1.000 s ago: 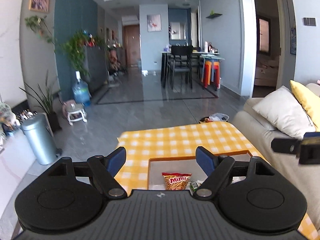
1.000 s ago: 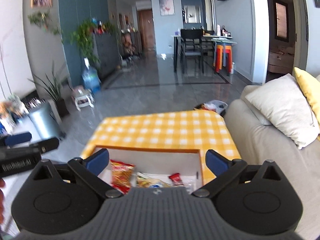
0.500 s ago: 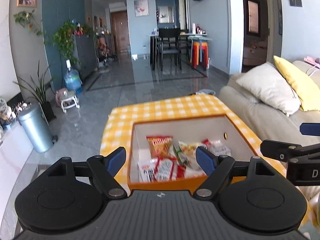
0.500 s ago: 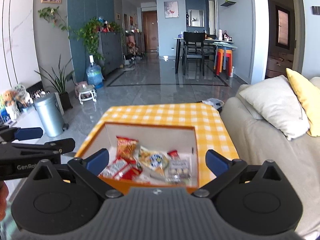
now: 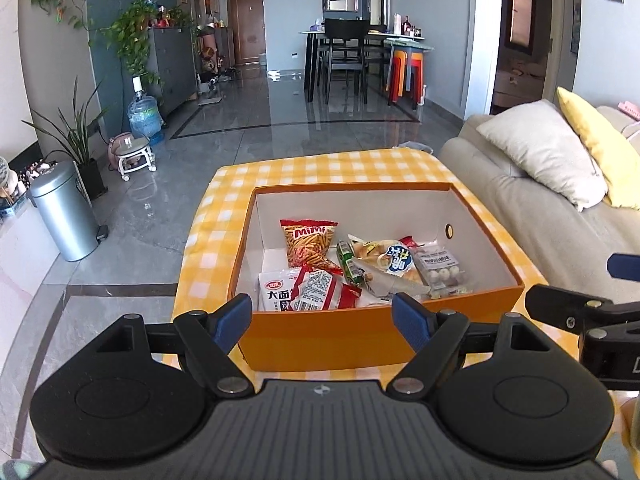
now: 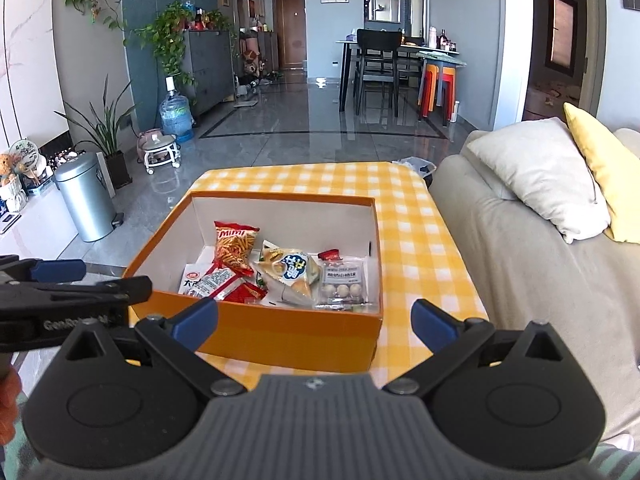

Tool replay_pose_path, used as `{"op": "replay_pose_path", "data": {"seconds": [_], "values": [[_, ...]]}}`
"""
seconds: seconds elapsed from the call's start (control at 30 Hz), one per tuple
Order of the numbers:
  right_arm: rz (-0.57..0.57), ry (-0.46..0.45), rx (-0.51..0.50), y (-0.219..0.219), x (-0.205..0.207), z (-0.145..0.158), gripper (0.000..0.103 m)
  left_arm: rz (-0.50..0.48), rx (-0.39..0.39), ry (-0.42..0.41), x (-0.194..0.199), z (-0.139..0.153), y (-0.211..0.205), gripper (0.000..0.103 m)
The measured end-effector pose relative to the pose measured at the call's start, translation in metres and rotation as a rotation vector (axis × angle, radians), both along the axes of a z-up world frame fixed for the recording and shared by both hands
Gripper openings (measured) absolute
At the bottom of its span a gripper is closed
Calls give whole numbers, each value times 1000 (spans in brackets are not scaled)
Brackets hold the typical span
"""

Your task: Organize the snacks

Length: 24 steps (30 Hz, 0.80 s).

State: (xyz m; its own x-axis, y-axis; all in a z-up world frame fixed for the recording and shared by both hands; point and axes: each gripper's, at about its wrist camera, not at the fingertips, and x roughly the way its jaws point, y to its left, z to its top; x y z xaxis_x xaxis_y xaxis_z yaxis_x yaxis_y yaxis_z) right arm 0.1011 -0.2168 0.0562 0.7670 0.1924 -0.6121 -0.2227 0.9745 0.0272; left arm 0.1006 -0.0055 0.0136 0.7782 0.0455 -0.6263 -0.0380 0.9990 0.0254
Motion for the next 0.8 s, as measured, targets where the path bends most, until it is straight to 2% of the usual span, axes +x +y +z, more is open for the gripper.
{"op": "replay_pose_path", "data": {"seconds": [0.5, 0.8], "values": [[-21, 5, 52, -1, 15, 1, 99, 28, 29, 40, 8, -2, -5, 93], [-30, 12, 43, -1, 15, -1, 99, 50, 29, 34, 5, 2, 1, 93]]}}
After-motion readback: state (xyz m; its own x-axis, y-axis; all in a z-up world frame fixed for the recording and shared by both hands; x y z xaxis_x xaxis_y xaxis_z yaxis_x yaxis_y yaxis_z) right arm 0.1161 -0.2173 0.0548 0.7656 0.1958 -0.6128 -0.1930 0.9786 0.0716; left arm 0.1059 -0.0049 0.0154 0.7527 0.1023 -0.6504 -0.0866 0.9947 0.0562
